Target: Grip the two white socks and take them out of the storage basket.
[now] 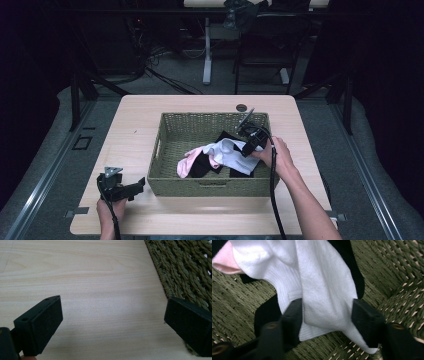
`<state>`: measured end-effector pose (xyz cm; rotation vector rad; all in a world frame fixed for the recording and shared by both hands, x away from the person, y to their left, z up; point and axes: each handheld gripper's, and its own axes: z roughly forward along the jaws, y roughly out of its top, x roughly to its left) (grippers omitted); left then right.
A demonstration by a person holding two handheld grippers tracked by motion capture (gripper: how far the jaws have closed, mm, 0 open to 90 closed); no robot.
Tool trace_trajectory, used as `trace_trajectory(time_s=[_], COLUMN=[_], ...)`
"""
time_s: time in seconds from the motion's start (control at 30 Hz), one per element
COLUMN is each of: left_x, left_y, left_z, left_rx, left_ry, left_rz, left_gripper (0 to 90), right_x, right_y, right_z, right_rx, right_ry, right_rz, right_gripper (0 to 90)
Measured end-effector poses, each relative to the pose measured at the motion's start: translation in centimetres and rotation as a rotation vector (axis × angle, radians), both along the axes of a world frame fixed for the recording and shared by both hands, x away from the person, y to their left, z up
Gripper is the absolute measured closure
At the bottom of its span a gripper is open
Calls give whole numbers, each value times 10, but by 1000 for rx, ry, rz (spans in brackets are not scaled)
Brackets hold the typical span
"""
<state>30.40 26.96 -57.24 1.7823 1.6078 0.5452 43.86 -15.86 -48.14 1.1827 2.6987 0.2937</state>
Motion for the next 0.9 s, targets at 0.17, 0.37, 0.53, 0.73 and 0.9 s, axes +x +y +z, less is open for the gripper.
trace_trajectory(time_s=[0.17,0.37,0.53,0.73,0.9], left_x=[0,0,0,0,-1], left_y=[1,1,1,1,2], left_z=[-1,-1,0,0,0], left_rx=[-5,-7,-4,-6,-8], left_ry=[3,4,4,3,8], left_rz=[2,8,5,6,4], left_gripper=[17,18,18,18,18], right_x=[0,0,-4,-5,-4], right_y=[-2,-10,-11,-12,-11], right_z=[-3,6,26,45,63], right_rx=[30,71,93,115,140], right_ry=[18,16,-23,-48,-63], right_rz=[-20,-41,-39,-40,-35], right_gripper=[775,862,865,866,866])
